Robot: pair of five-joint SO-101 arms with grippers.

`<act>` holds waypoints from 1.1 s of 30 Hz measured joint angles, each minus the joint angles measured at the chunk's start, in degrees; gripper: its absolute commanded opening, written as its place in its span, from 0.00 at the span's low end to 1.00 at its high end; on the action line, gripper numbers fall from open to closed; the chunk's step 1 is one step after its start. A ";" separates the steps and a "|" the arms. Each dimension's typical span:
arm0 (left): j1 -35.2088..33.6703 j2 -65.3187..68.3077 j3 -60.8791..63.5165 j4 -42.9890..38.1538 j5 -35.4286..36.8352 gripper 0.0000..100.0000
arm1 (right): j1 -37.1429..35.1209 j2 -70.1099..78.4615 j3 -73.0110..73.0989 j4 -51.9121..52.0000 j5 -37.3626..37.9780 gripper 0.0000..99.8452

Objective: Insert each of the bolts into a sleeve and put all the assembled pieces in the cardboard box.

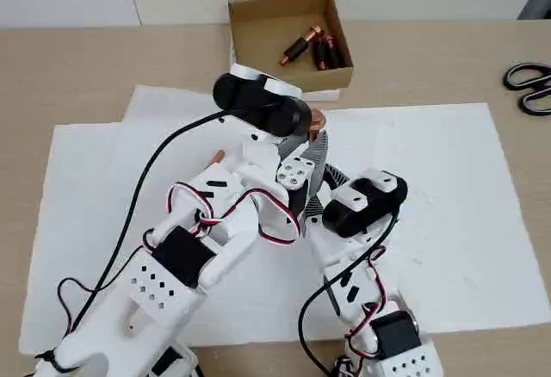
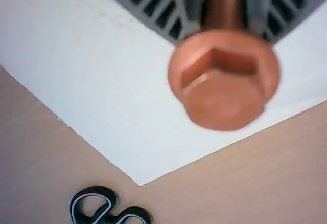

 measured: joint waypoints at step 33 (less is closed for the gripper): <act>1.76 0.00 2.02 0.70 -5.89 0.01 | -1.14 0.09 0.00 0.00 0.00 0.00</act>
